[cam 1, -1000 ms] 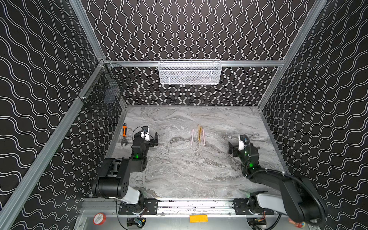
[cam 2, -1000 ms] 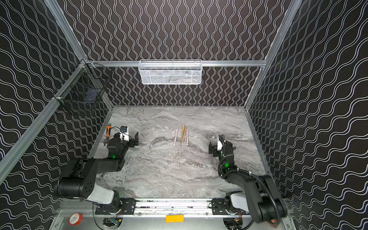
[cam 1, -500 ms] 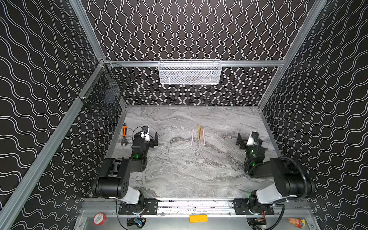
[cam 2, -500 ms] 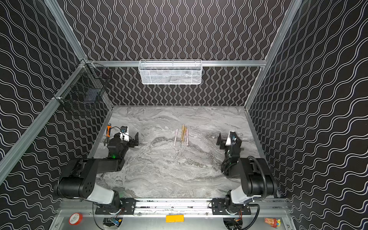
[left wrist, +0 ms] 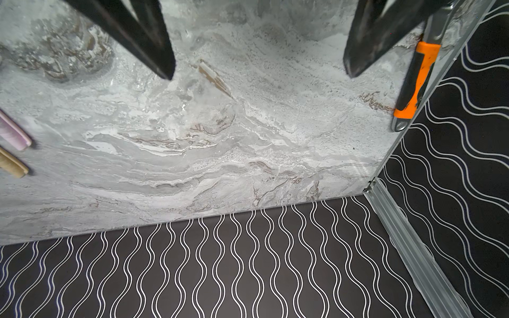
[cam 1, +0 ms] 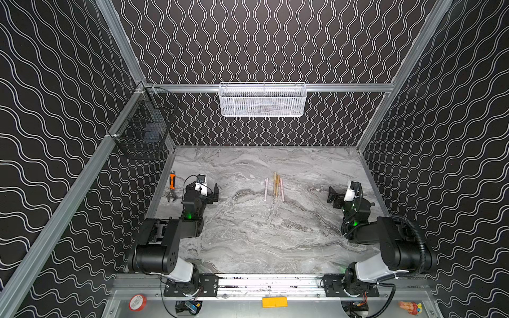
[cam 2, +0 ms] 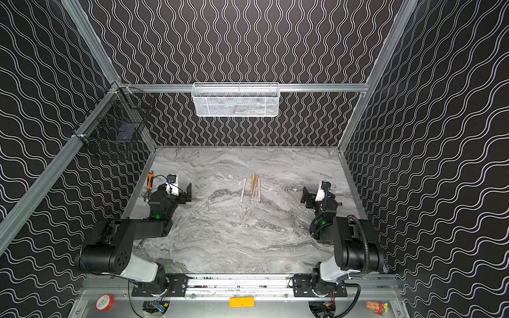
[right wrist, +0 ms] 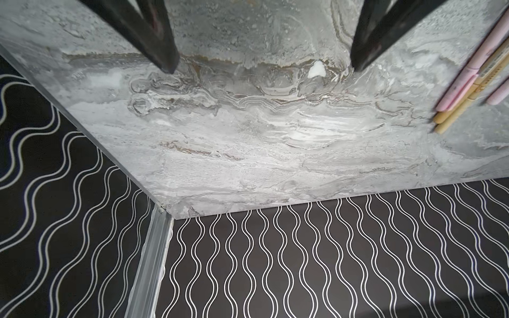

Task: Insert pens into pen caps
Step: Reset both arms

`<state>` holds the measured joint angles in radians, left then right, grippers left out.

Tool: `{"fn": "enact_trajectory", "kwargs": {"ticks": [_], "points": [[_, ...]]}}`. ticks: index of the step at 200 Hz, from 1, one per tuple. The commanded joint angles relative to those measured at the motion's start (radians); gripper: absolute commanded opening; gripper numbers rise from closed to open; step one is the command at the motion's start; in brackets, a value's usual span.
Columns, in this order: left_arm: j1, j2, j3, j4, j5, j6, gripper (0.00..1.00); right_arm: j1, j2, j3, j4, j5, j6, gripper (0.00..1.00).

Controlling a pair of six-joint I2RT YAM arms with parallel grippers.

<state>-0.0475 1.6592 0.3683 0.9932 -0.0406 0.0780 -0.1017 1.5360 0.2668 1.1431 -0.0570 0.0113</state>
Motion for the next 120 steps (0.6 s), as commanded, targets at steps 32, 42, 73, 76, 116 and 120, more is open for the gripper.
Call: {"fn": "enact_trajectory", "kwargs": {"ticks": [32,42,73,76,116,120], "points": [[0.001,0.002,0.006,0.029,0.010,-0.012,0.99,0.005,0.001,0.005,0.014,0.005,-0.001,1.00],[0.001,0.002,0.007,0.025,0.011,-0.012,0.99,0.006,0.001,0.005,0.014,0.008,-0.001,1.00],[0.000,0.008,0.019,0.009,0.008,-0.012,0.99,0.008,0.000,0.005,0.013,0.012,-0.002,1.00],[0.000,0.010,0.019,0.008,0.008,-0.011,0.99,0.008,0.000,0.005,0.013,0.013,-0.001,1.00],[0.000,0.003,0.009,0.023,0.007,-0.010,0.99,0.010,-0.002,0.002,0.016,0.014,-0.002,1.00],[0.000,0.002,0.005,0.028,0.007,-0.011,0.99,0.010,0.000,0.002,0.018,0.014,-0.001,1.00]]}}
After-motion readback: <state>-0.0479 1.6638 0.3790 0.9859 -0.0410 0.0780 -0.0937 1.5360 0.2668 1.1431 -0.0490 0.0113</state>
